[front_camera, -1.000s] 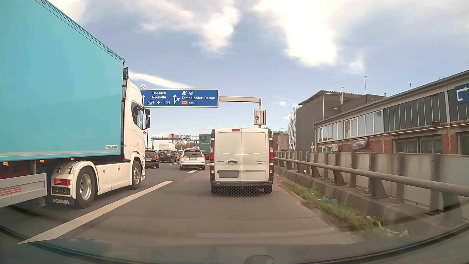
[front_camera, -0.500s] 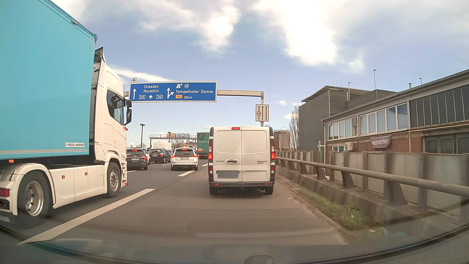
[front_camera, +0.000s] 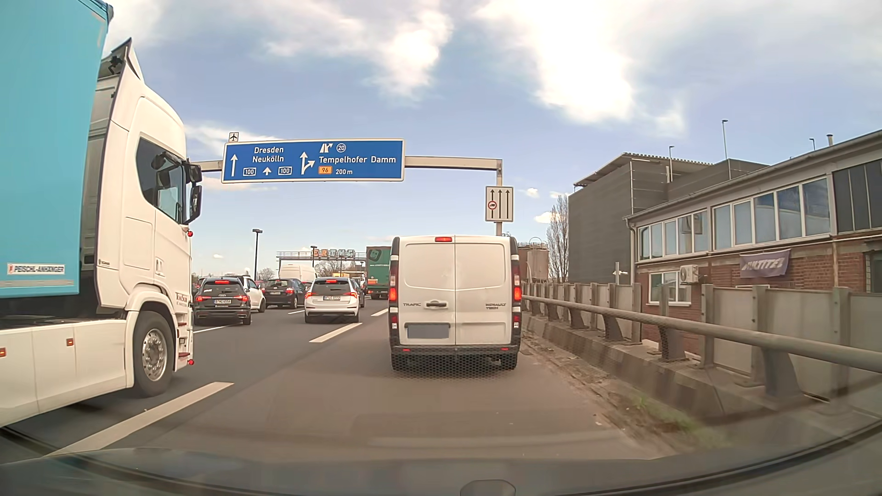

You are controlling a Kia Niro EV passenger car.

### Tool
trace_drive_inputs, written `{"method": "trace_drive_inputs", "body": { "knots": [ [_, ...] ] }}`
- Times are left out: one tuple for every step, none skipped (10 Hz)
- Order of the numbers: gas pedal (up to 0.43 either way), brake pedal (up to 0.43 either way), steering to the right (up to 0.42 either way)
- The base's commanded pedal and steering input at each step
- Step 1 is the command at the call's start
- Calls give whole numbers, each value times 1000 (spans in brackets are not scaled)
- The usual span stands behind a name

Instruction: Follow the waypoints while adhering to traffic rules and regulations

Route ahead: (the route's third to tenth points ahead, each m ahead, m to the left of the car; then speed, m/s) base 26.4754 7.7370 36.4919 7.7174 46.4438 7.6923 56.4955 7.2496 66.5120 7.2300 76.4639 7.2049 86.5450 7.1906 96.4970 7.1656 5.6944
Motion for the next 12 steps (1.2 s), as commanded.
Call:
{"method": "trace_drive_inputs", "body": {
  "knots": [
    [0, 159, -9],
    [0, 177, -9],
    [0, 201, -9],
    [0, 207, -9],
    [0, 213, -9],
    [0, 213, -8],
    [0, 201, -6],
    [0, 152, -4],
    [0, 12, -2],
    [0, 0, -2],
    [0, 0, -2],
    [39, 0, -2]
  ]
}}
